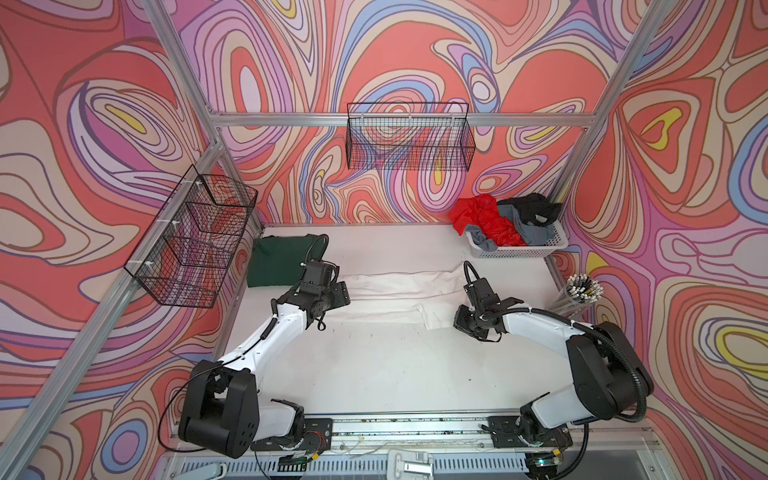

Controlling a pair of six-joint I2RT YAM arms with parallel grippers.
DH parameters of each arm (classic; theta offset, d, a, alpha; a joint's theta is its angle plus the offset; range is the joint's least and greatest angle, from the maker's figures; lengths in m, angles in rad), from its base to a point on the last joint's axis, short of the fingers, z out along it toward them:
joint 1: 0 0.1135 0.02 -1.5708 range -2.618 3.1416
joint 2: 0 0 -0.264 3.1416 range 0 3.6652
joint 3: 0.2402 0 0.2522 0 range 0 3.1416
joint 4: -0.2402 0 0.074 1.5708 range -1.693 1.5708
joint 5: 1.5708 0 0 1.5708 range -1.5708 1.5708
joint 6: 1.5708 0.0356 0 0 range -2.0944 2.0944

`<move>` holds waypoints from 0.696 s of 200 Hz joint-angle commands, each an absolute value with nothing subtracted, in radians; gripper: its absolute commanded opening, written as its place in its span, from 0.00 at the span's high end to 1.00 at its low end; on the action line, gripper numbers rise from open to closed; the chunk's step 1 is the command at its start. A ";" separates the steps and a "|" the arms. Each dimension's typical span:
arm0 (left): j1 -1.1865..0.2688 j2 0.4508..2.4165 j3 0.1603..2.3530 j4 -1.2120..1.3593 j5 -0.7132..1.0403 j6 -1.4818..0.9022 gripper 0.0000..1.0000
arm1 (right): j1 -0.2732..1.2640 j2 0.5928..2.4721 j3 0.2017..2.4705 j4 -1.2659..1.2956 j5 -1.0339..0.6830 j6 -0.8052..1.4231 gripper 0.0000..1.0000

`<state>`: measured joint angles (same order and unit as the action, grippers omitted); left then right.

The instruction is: Fold and stack the t-shirts

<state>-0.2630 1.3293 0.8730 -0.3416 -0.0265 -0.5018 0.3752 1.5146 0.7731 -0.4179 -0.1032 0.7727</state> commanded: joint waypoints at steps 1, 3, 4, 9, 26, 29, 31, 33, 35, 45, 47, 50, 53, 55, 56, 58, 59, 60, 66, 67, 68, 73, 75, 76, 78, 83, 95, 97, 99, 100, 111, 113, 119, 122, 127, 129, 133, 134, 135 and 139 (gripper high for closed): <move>-0.266 1.335 0.880 -0.347 -0.038 -0.510 0.21 | 0.379 1.514 0.808 -0.407 -0.069 0.789 0.86; -0.266 1.335 0.882 -0.348 -0.038 -0.511 0.21 | 0.378 1.513 0.810 -0.410 -0.065 0.789 0.87; -0.266 1.335 0.882 -0.348 -0.038 -0.511 0.21 | 0.378 1.512 0.812 -0.410 -0.063 0.789 0.87; -0.267 1.336 0.883 -0.351 -0.038 -0.510 0.21 | 0.379 1.509 0.818 -0.417 -0.058 0.787 0.89; -0.266 1.340 0.885 -0.349 -0.038 -0.511 0.21 | 0.379 1.504 0.839 -0.426 -0.045 0.777 0.90; -0.267 1.341 0.885 -0.348 -0.039 -0.511 0.21 | 0.379 1.505 0.844 -0.429 -0.040 0.774 0.91; -0.266 1.342 0.885 -0.347 -0.040 -0.510 0.21 | 0.379 1.507 0.845 -0.429 -0.037 0.773 0.92; -0.267 1.343 0.885 -0.347 -0.040 -0.509 0.21 | 0.379 1.508 0.849 -0.431 -0.035 0.771 0.92; -0.267 1.344 0.884 -0.346 -0.041 -0.509 0.21 | 0.379 1.509 0.853 -0.433 -0.032 0.768 0.93; -0.267 1.349 0.885 -0.344 -0.046 -0.508 0.21 | 0.379 1.521 0.875 -0.447 -0.015 0.759 0.99; -0.267 1.351 0.886 -0.344 -0.047 -0.506 0.21 | 0.379 1.524 0.882 -0.450 -0.009 0.756 1.00; -0.267 1.353 0.887 -0.341 -0.047 -0.505 0.21 | 0.379 1.528 0.889 -0.455 -0.002 0.754 1.00; -0.267 1.354 0.888 -0.341 -0.047 -0.504 0.21 | 0.379 1.533 0.898 -0.459 0.005 0.753 1.00; -0.267 1.356 0.888 -0.340 -0.048 -0.503 0.21 | 0.379 1.538 0.906 -0.464 0.012 0.751 1.00; -0.267 1.357 0.888 -0.339 -0.048 -0.503 0.21 | 0.379 1.538 0.906 -0.464 0.012 0.751 1.00; -0.267 1.358 0.889 -0.339 -0.046 -0.502 0.21 | 0.379 1.541 0.911 -0.466 0.014 0.750 1.00; -0.267 1.359 0.889 -0.340 -0.047 -0.503 0.21 | 0.379 1.543 0.914 -0.467 0.015 0.749 1.00; -0.267 1.359 0.890 -0.340 -0.048 -0.502 0.21 | 0.379 1.545 0.916 -0.467 0.017 0.748 1.00; -0.266 1.363 0.891 -0.341 -0.049 -0.503 0.21 | 0.379 1.554 0.933 -0.468 0.025 0.741 1.00; -0.267 1.363 0.891 -0.340 -0.049 -0.503 0.21 | 0.379 1.555 0.936 -0.469 0.025 0.739 1.00; -0.267 1.363 0.891 -0.339 -0.048 -0.503 0.21 | 0.379 1.557 0.939 -0.468 0.025 0.738 1.00; -0.267 1.366 0.892 -0.339 -0.048 -0.502 0.21 | 0.379 1.566 0.952 -0.471 0.028 0.734 1.00; -0.266 1.367 0.891 -0.338 -0.047 -0.502 0.21 | 0.379 1.570 0.956 -0.472 0.030 0.732 1.00; -0.266 1.367 0.891 -0.337 -0.046 -0.502 0.21 | 0.379 1.574 0.962 -0.472 0.032 0.730 1.00; -0.266 1.368 0.891 -0.337 -0.048 -0.502 0.21 | 0.379 1.575 0.965 -0.473 0.034 0.729 1.00; -0.267 1.369 0.891 -0.335 -0.048 -0.502 0.21 | 0.379 1.585 0.981 -0.477 0.041 0.725 1.00; -0.267 1.372 0.891 -0.333 -0.048 -0.499 0.21 | 0.379 1.605 1.011 -0.483 0.057 0.714 1.00; -0.266 1.372 0.890 -0.332 -0.048 -0.499 0.21 | 0.379 1.609 1.016 -0.484 0.061 0.712 1.00; -0.267 1.371 0.890 -0.332 -0.048 -0.498 0.21 | 0.379 1.613 1.020 -0.485 0.066 0.711 1.00; -0.267 1.372 0.890 -0.332 -0.049 -0.497 0.21 | 0.379 1.615 1.023 -0.486 0.068 0.709 1.00; -0.267 1.374 0.887 -0.325 -0.049 -0.495 0.21 | 0.379 1.639 1.051 -0.485 0.087 0.696 1.00; -0.266 1.375 0.888 -0.324 -0.048 -0.494 0.21 | 0.379 1.645 1.056 -0.485 0.090 0.692 1.00; -0.267 1.377 0.887 -0.320 -0.049 -0.491 0.21 | 0.379 1.661 1.071 -0.484 0.099 0.685 1.00; -0.267 1.378 0.885 -0.316 -0.048 -0.491 0.21 | 0.379 1.672 1.079 -0.486 0.104 0.682 1.00; -0.267 1.381 0.884 -0.312 -0.048 -0.487 0.21 | 0.379 1.686 1.094 -0.489 0.112 0.679 1.00; -0.266 1.383 0.884 -0.310 -0.048 -0.486 0.21 | 0.379 1.693 1.100 -0.490 0.114 0.678 1.00; -0.267 1.386 0.884 -0.310 -0.049 -0.484 0.21 | 0.379 1.705 1.110 -0.489 0.117 0.673 1.00; -0.267 1.386 0.884 -0.309 -0.050 -0.484 0.21 | 0.379 1.709 1.112 -0.489 0.118 0.673 1.00; -0.266 1.387 0.884 -0.309 -0.050 -0.483 0.21 | 0.379 1.712 1.115 -0.488 0.119 0.671 1.00; -0.266 1.390 0.884 -0.308 -0.049 -0.482 0.21 | 0.379 1.723 1.123 -0.485 0.124 0.667 1.00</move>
<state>-0.2630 1.3674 0.8730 -0.3363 -0.0345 -0.4995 0.3752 1.6619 1.0698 -0.4706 0.0574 0.7021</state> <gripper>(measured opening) 0.790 0.048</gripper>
